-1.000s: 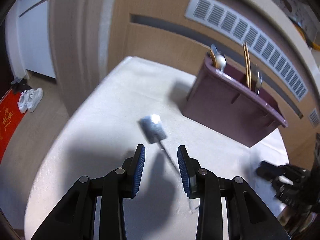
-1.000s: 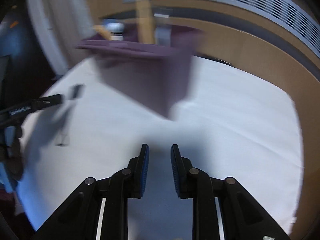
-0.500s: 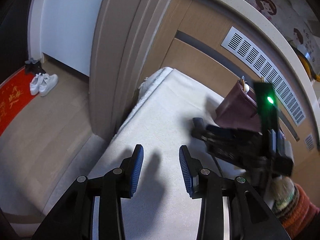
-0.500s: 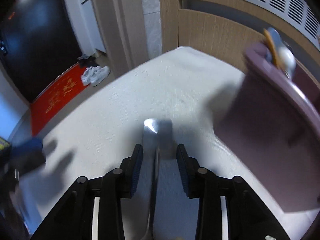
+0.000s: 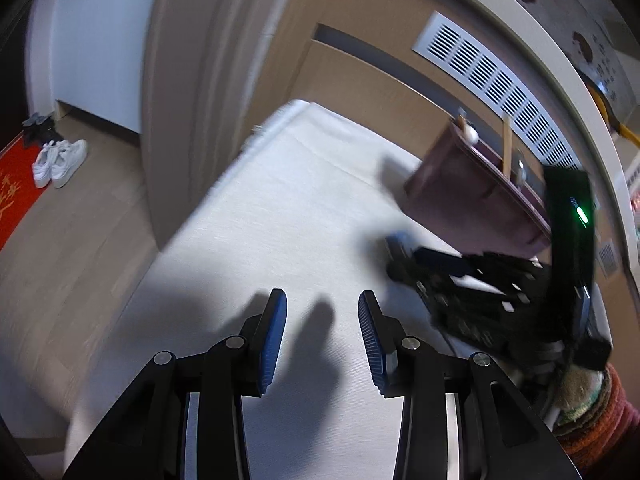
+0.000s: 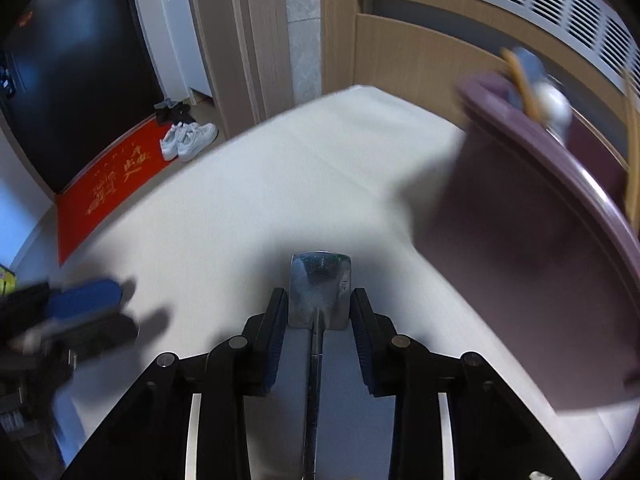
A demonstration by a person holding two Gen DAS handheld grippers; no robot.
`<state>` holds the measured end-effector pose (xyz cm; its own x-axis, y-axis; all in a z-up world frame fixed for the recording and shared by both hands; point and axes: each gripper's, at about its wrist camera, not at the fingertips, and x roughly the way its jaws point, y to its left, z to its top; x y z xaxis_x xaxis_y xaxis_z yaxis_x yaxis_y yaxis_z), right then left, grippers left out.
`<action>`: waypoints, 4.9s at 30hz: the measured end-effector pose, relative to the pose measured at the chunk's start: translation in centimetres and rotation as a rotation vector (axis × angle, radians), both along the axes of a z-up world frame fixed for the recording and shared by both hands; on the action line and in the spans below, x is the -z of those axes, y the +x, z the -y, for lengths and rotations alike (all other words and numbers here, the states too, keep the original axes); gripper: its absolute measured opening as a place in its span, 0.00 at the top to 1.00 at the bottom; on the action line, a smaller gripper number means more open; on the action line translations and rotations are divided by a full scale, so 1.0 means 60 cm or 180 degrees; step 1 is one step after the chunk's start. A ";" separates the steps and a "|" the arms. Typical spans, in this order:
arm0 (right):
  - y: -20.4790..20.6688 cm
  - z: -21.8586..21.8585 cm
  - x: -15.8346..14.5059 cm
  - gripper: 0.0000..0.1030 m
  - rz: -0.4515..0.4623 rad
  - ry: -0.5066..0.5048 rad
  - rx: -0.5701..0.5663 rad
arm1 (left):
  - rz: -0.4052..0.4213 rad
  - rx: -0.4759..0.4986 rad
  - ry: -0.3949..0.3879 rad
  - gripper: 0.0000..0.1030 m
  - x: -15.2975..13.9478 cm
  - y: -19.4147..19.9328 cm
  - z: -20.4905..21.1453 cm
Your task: Organize utensils
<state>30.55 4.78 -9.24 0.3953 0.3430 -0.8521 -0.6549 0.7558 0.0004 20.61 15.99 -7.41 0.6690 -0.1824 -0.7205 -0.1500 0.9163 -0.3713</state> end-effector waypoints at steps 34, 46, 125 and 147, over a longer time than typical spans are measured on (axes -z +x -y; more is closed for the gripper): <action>0.245 0.304 -0.031 0.92 0.0633 0.0013 -0.0293 | 0.0152 0.0540 -0.0200 0.63 0.036 0.096 0.132; 0.343 0.240 0.005 0.93 -0.0095 0.0471 -0.0268 | 0.0165 0.0514 -0.0560 0.63 0.048 0.082 0.094; -0.037 0.583 -0.102 0.66 0.0285 0.0315 0.0690 | -0.0182 0.1114 0.1250 0.54 0.019 0.009 0.389; -0.204 0.539 -0.032 0.39 -0.0209 0.0372 0.0924 | -0.0361 0.2913 0.1826 0.50 0.008 0.079 0.374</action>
